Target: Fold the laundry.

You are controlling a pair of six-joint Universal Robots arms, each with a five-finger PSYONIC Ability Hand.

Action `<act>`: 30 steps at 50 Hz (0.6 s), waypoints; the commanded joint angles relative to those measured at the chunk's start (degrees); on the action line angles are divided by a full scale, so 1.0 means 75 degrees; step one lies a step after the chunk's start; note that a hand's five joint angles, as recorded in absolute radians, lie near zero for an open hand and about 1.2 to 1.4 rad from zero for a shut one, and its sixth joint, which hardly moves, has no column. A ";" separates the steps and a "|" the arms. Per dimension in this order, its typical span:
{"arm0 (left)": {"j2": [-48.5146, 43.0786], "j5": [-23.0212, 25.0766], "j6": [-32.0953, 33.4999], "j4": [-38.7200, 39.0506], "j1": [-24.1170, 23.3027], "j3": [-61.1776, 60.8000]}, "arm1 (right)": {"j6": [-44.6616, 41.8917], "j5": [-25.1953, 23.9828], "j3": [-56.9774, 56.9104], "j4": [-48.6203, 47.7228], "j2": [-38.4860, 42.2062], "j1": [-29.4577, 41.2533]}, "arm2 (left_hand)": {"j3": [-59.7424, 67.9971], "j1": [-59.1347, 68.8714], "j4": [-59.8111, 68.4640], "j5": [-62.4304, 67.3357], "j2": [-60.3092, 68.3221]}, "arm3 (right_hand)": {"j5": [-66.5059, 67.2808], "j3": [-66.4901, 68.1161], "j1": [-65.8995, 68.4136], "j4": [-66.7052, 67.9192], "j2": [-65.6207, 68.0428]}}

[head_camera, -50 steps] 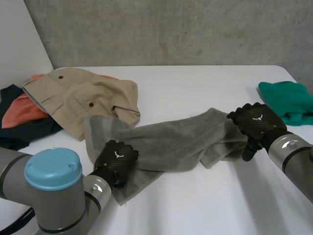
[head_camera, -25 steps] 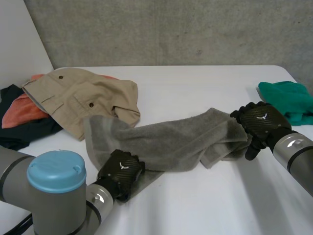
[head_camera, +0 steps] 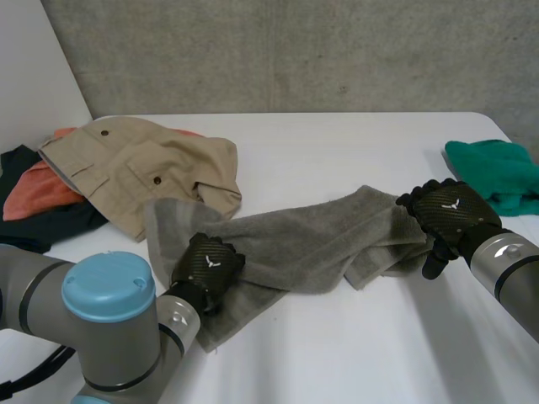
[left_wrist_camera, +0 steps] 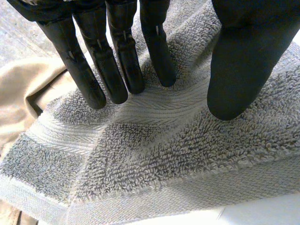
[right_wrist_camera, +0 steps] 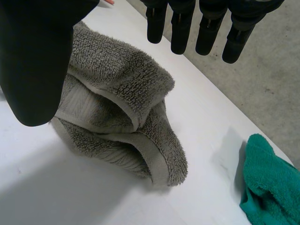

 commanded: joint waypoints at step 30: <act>0.0099 -0.0030 -0.1166 -0.0907 -0.0267 0.0040 | -0.0070 -0.0047 0.0133 -0.0105 0.0117 -0.0087 | -0.1182 -0.1162 -0.1180 -0.1167 -0.1190 | 0.0005 -0.0137 -0.0233 -0.0186 -0.0260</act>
